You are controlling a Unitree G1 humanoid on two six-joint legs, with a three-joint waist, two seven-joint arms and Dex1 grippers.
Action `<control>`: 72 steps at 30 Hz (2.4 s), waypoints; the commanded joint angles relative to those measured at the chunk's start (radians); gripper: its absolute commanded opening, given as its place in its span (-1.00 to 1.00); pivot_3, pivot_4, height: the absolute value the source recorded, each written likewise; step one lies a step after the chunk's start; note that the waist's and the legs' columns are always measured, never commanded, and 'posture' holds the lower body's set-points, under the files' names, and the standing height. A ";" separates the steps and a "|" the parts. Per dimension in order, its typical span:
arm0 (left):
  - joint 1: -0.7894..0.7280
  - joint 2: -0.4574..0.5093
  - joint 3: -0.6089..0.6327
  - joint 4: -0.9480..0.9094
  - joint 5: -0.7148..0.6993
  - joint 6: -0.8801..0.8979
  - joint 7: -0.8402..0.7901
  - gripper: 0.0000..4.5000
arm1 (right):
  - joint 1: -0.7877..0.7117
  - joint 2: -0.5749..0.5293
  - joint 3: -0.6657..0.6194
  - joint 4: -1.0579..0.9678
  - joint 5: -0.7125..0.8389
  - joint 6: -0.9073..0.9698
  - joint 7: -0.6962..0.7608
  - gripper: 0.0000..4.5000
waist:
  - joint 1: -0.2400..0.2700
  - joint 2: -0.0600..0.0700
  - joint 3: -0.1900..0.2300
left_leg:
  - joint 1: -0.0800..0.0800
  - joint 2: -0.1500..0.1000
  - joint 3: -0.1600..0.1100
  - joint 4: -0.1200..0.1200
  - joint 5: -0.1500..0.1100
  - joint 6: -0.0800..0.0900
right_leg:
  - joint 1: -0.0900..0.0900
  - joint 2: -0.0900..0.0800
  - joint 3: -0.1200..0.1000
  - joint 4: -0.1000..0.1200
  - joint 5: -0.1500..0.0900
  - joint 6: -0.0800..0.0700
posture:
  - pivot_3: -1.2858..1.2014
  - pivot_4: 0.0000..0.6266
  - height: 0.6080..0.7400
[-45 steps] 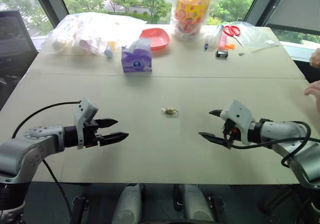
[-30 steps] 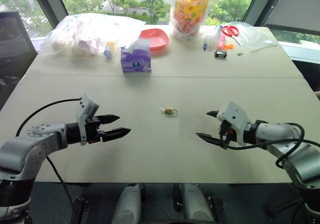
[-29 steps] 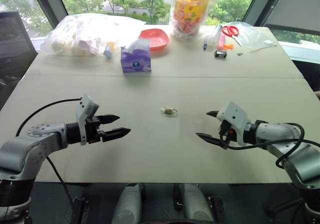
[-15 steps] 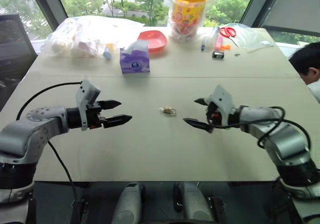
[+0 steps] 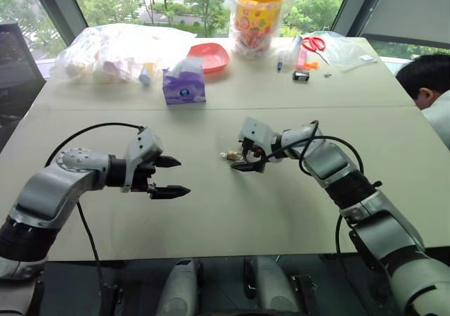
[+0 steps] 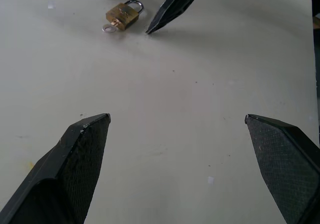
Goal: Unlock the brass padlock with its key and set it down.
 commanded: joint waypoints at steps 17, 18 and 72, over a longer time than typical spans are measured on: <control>-0.041 -0.133 0.107 0.094 -0.037 -0.027 0.079 1.00 | 0.002 0.026 -0.043 0.037 -0.139 -0.333 0.002 -0.71 | 0.001 0.000 0.000 | 0.004 0.000 0.000 0.001 0.000 -0.001 | 0.003 0.001 0.000 0.003 -0.001 -0.002 | 0.03 -0.52 1.00; -0.072 -0.154 0.128 0.126 -0.066 -0.009 0.075 1.00 | 0.020 0.006 -0.071 -0.009 -0.138 -0.406 -0.018 -0.71 | 0.004 0.000 0.000 | 0.004 0.000 0.000 0.001 0.001 -0.001 | 0.003 0.001 0.000 0.003 -0.001 -0.002 | 0.03 -0.52 1.00; -0.497 -0.450 0.039 0.684 0.061 -0.170 -0.190 -0.98 | 0.189 -0.074 -0.182 -0.489 -0.180 -0.388 -0.102 -0.71 | 0.002 -0.001 0.000 | 0.002 -0.001 0.000 0.001 0.001 -0.001 | 0.003 0.000 0.000 0.001 0.001 0.002 | 0.03 -0.52 1.00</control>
